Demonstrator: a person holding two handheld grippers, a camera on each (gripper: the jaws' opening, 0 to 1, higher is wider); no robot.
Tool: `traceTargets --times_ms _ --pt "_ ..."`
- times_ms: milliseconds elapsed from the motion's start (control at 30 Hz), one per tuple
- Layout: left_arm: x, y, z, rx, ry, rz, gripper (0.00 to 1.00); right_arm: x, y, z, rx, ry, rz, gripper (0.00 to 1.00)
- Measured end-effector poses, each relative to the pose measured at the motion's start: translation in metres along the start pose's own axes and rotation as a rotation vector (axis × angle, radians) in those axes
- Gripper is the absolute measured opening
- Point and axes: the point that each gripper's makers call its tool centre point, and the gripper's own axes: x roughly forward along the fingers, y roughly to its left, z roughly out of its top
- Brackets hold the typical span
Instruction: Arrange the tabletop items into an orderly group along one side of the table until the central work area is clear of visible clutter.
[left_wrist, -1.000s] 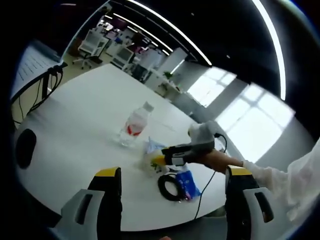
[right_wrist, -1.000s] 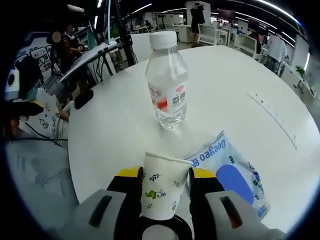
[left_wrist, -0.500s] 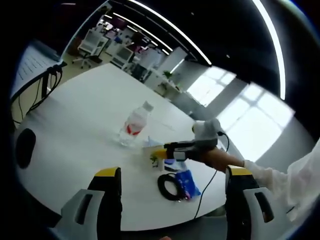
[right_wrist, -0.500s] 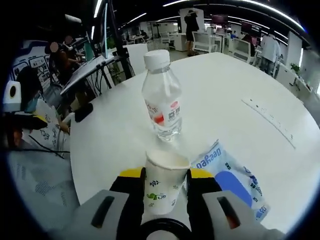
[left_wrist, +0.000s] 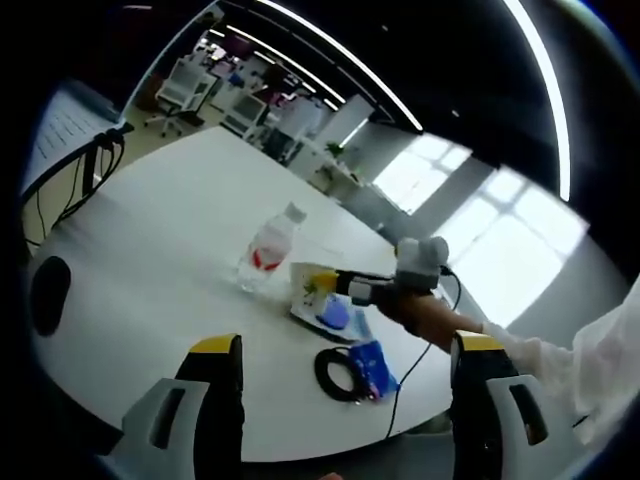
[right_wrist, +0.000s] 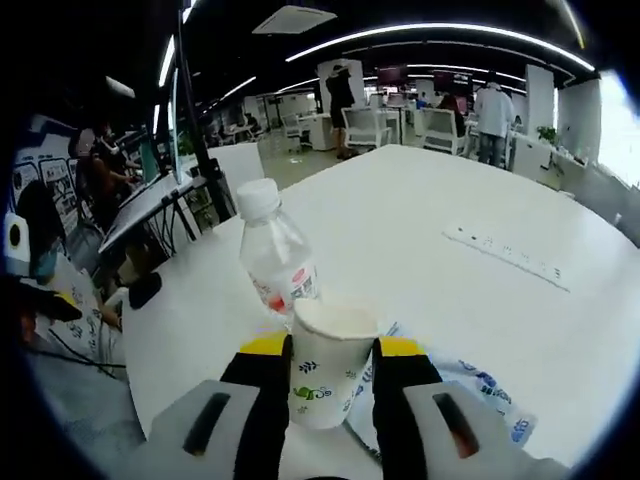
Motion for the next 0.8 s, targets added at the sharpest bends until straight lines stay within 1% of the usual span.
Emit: traceTargets --times_ms 100,333,400,500,600,667,800 --pt "0.000 0.002 0.000 -0.001 0.000 0.000 0.82 0.003 -0.006 0.008 0.028 -0.042 -0.021 0.28" --pt "0.000 0.001 0.000 -0.003 -0.002 0.003 0.82 0.006 -0.009 0.009 0.028 -0.079 -0.053 0.27" --pt "0.000 0.001 -0.001 -0.003 0.000 0.004 0.82 0.008 -0.012 0.010 0.039 -0.093 -0.067 0.27" --pt "0.000 0.002 -0.001 -0.003 0.001 0.007 0.82 0.012 -0.010 0.013 0.079 -0.114 -0.060 0.27" --pt "-0.001 0.002 -0.001 -0.006 0.001 0.012 0.82 0.018 -0.011 0.011 0.077 -0.125 -0.070 0.27" --pt "-0.001 0.004 -0.001 -0.008 0.000 0.016 0.82 0.022 -0.009 0.012 0.084 -0.142 -0.065 0.27" --pt "-0.002 0.006 -0.001 -0.013 -0.002 0.024 0.82 0.024 -0.008 0.013 0.082 -0.159 -0.073 0.27"
